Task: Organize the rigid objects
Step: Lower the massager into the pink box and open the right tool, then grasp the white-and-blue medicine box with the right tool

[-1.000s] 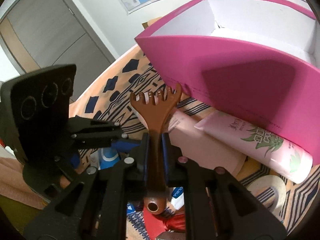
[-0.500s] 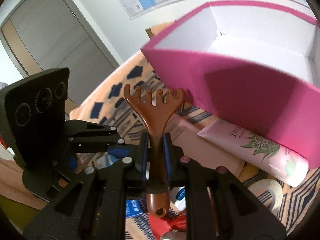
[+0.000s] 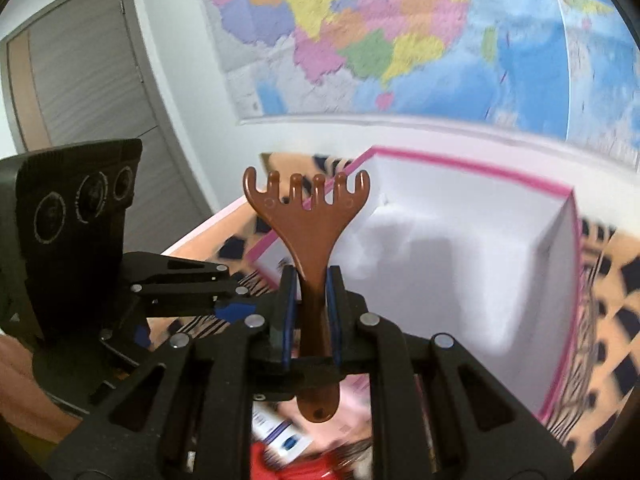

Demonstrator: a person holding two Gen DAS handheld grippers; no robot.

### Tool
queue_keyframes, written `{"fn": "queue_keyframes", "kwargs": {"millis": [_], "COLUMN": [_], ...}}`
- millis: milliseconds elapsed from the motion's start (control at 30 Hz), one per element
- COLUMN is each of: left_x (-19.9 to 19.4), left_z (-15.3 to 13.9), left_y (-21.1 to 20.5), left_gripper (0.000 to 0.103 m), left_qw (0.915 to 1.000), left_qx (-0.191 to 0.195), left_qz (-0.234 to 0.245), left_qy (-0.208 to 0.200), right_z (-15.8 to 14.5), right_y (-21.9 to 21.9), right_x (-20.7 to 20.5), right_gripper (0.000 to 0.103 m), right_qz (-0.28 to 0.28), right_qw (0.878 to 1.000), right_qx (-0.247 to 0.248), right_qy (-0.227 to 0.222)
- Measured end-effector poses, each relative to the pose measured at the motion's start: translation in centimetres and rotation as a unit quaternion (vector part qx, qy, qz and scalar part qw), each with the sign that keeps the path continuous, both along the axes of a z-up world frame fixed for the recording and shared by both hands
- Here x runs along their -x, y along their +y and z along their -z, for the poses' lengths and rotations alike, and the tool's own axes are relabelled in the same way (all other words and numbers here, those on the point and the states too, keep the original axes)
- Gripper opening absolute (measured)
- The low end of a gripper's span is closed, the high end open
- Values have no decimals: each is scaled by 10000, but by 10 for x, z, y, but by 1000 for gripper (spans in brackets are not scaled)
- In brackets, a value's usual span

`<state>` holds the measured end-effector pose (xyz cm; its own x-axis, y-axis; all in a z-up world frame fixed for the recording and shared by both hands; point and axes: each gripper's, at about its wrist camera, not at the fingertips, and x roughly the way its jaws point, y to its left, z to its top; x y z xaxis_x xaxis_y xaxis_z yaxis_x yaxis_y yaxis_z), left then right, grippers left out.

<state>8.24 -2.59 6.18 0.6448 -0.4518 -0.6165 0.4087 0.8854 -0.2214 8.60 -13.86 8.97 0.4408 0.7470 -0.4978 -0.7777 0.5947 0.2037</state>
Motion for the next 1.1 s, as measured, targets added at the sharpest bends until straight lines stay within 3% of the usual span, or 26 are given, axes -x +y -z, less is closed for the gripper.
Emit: {"fn": "queue_keyframes", "kwargs": {"millis": [133, 300, 600, 767, 900, 1000, 1033, 1100], "left_x": [-24, -47, -55, -34, -3, 28, 37, 54], "left_z": [-2, 14, 42, 37, 27, 19, 18, 20], "left_y": [5, 4, 21, 40, 49, 48, 44, 36], "left_gripper": [33, 33, 37, 41, 45, 52, 53, 53], "left_qw": [9999, 9985, 9928, 9923, 9953, 9982, 9989, 9997], "left_qx": [-10, -149, -206, -97, 5, 110, 121, 118], "left_qz": [-64, -272, -735, -995, -885, -581, -448, -232], "left_qy": [88, 451, 928, 737, 393, 127, 72, 35], "right_z": [-8, 6, 34, 28, 19, 15, 14, 18], "right_y": [6, 24, 26, 1, -31, -53, -57, -71], "right_x": [-24, -54, -66, -52, -22, 7, 15, 32], "right_gripper": [17, 17, 20, 26, 27, 39, 49, 51], "right_qz": [207, 284, 361, 625, 559, 387, 371, 377], "right_qw": [9991, 9963, 9934, 9953, 9978, 9989, 9990, 9988], "right_qx": [297, 777, 1078, 672, 84, -159, -187, -248], "right_qy": [-220, -225, 144, 313, 351, 223, 186, 163]}}
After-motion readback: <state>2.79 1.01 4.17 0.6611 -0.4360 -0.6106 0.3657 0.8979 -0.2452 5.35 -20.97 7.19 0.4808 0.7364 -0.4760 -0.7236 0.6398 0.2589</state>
